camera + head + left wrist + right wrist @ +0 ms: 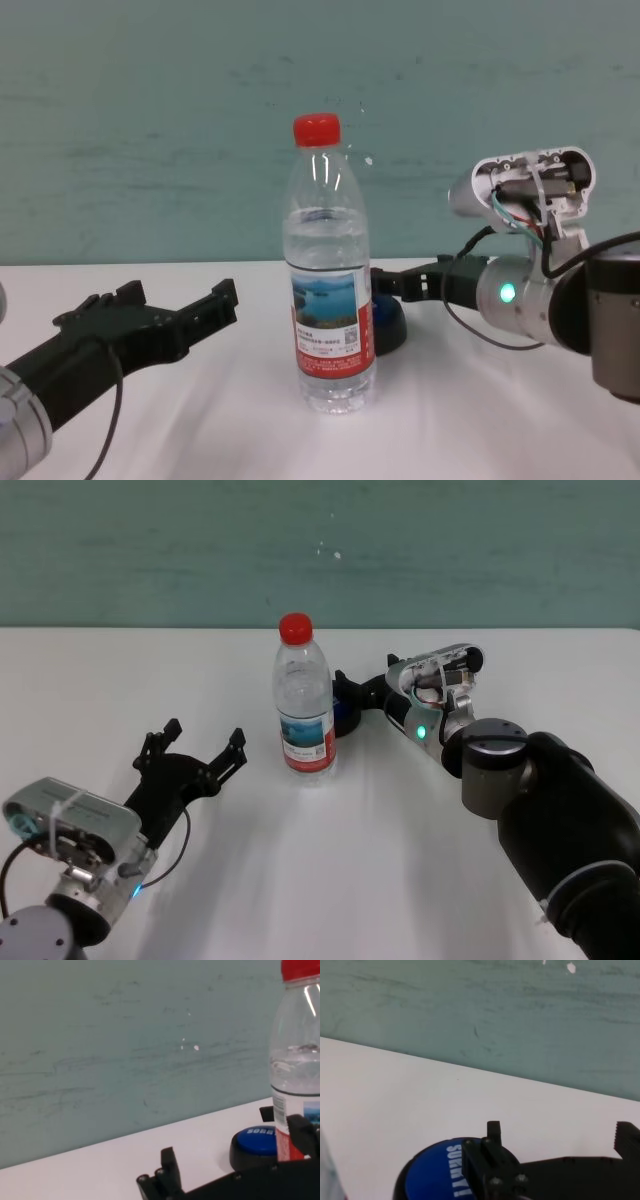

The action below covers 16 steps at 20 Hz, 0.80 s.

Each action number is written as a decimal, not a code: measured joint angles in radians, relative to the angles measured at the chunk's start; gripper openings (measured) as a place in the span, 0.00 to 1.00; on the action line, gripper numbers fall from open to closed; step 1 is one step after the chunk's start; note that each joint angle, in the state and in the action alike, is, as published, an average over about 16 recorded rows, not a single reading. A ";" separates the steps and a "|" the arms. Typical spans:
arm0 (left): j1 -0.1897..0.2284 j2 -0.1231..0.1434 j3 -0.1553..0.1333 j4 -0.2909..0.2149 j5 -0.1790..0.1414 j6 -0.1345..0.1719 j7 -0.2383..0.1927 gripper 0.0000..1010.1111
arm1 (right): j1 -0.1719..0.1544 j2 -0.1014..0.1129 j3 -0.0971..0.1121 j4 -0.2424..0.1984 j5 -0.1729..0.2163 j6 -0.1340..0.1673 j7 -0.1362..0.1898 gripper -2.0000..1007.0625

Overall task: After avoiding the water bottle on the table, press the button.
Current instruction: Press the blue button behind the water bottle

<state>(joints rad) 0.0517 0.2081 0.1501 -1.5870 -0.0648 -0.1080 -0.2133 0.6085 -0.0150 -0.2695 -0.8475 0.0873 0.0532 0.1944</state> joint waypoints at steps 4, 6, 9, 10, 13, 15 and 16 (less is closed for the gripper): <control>0.000 0.000 0.000 0.000 0.000 0.000 0.000 1.00 | 0.017 -0.006 0.003 0.038 -0.003 -0.009 0.000 1.00; 0.000 0.000 0.000 0.000 0.000 0.000 0.000 1.00 | 0.024 -0.008 0.005 0.054 -0.005 -0.014 0.000 1.00; 0.000 0.000 0.000 0.000 0.000 0.000 0.000 1.00 | 0.033 -0.012 0.007 0.075 -0.007 -0.019 0.001 1.00; 0.000 0.000 0.000 0.000 0.000 0.000 0.000 1.00 | 0.035 -0.013 0.007 0.080 -0.008 -0.020 0.002 1.00; 0.000 0.000 0.000 0.000 0.000 0.000 0.000 1.00 | 0.038 -0.015 0.009 0.091 -0.010 -0.022 0.003 1.00; 0.000 0.000 0.000 0.000 0.000 0.000 0.000 1.00 | 0.036 -0.016 0.010 0.092 -0.011 -0.021 0.005 1.00; 0.000 0.000 0.000 0.000 0.000 0.000 0.000 1.00 | 0.034 -0.016 0.011 0.090 -0.011 -0.020 0.005 1.00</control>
<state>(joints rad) 0.0517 0.2081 0.1501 -1.5870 -0.0648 -0.1080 -0.2133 0.6430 -0.0306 -0.2582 -0.7580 0.0763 0.0335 0.1999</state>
